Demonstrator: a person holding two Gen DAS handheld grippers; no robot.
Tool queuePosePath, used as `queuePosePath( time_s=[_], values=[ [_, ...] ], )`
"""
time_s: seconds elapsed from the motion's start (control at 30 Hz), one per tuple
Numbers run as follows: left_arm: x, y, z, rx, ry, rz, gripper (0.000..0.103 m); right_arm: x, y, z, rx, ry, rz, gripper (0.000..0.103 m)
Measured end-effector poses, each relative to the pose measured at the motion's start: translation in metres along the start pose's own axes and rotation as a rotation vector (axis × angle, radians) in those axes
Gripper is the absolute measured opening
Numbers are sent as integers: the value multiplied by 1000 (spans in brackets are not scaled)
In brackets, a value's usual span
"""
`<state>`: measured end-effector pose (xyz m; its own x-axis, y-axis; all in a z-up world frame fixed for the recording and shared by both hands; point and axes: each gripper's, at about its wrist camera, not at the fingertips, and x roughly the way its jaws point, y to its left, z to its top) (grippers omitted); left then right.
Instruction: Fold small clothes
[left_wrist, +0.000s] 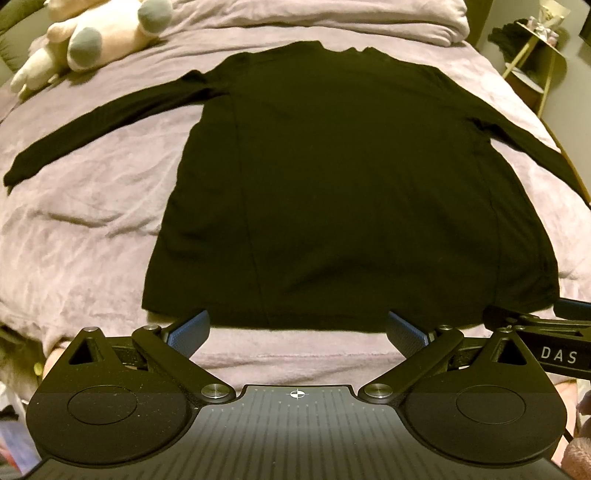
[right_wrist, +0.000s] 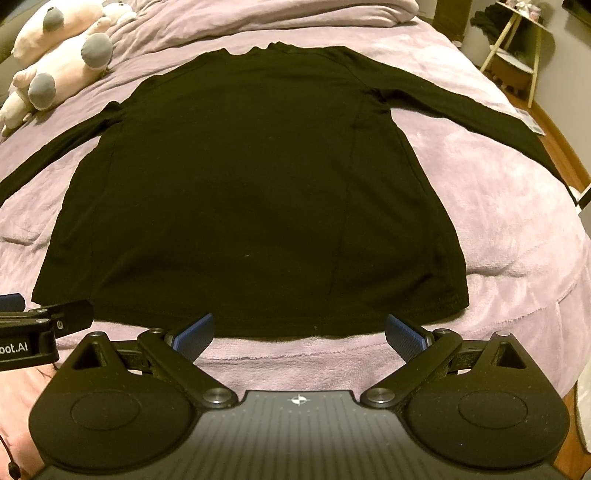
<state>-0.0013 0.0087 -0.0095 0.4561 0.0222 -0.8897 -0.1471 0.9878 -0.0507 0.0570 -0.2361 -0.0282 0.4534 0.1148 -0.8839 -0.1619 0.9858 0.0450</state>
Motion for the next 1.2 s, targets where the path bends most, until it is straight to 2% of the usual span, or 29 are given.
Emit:
queuePosePath(
  time_s=[0.8,1.03,1.2],
  values=[
    [8,-4,2,6,30,2,103,4,-8,-1,44,4,55,99],
    [15,-5,3,0,48,-10,103,6,-22,-3,122,-24,198,99],
    [24,-1,13,-18,19,-17,103,13,-51,-4,208,-104,394,99]
  ],
)
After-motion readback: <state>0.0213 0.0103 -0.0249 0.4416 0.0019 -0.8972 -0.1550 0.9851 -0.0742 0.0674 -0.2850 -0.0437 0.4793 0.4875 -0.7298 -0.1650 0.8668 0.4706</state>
